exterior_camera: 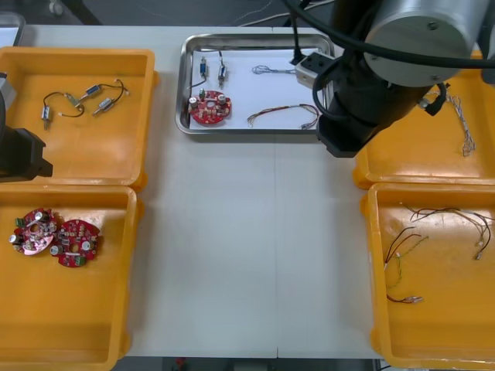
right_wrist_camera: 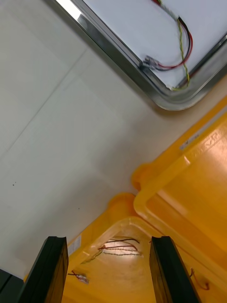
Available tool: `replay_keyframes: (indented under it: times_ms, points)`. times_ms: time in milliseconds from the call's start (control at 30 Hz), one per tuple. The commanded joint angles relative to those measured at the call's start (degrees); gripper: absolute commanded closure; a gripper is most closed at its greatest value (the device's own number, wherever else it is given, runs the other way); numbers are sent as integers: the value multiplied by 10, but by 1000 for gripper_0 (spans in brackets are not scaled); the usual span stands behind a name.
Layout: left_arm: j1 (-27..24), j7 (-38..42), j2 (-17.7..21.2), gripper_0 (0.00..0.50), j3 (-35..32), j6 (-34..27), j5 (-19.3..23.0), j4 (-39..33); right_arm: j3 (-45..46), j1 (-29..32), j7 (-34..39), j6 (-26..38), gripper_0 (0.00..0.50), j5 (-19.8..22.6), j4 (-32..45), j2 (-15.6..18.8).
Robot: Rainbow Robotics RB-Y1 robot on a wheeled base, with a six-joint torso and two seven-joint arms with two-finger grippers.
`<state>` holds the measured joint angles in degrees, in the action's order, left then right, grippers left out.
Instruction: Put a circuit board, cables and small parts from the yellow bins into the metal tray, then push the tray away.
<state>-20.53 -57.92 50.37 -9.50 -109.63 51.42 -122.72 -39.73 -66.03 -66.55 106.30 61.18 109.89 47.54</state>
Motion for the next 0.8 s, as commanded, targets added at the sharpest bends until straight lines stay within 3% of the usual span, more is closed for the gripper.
replay_keyframes:
  times_ms: [33,367,800]
  points:
    - [8,-10,24,0,-17,-4,4,-16,66,42,49,10,0,32,35,61]
    - [8,-10,24,0,-17,-4,4,-16,143,117,134,34,0,54,70,135]
    - [8,-10,24,0,-17,-4,4,-16,353,282,173,37,0,66,74,150]
